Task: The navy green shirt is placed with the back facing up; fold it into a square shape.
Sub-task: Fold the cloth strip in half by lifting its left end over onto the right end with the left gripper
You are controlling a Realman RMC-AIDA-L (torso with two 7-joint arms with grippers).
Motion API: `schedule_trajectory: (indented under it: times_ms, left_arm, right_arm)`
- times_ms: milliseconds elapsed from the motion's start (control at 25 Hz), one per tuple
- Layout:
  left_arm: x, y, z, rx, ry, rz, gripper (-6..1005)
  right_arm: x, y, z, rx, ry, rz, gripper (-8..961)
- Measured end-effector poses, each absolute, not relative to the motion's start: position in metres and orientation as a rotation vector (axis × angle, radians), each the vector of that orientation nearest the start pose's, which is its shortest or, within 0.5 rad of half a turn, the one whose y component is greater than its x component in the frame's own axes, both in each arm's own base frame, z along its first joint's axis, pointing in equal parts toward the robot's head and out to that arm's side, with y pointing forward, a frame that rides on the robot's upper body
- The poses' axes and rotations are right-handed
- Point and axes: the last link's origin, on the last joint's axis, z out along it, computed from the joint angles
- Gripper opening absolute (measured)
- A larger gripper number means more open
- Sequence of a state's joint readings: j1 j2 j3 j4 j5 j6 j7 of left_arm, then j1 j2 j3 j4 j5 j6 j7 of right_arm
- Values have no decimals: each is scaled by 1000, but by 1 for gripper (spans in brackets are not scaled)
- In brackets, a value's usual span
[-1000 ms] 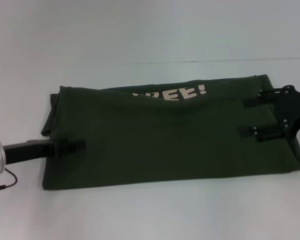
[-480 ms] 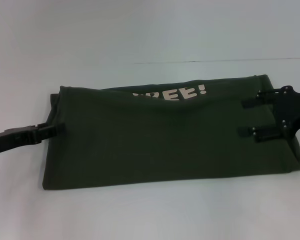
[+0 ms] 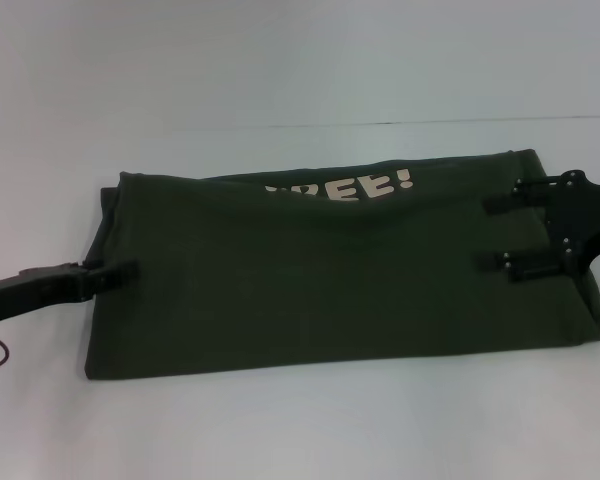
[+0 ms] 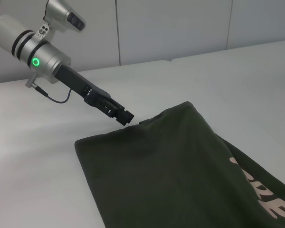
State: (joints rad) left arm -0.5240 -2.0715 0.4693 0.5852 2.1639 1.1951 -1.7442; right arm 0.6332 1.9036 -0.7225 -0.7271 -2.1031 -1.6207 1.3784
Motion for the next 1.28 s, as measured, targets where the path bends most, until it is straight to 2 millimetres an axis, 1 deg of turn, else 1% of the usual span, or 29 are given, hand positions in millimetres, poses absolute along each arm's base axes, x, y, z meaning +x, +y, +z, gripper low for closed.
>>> schedule_trajectory:
  times_ms: [240, 600, 1280]
  left_arm:
    - [-332, 350, 6, -2205, -1278, -552, 653]
    - [-337, 349, -2, -2194, -1288, -507, 651]
    - [-330, 344, -19, -2248, -1309, -507, 651]
  right_arm:
    - [255, 369, 71, -2821, 324, 379, 826]
    - [254, 369, 70, -2824, 327, 382, 826]
    - [255, 369, 71, -2821, 322, 378, 826]
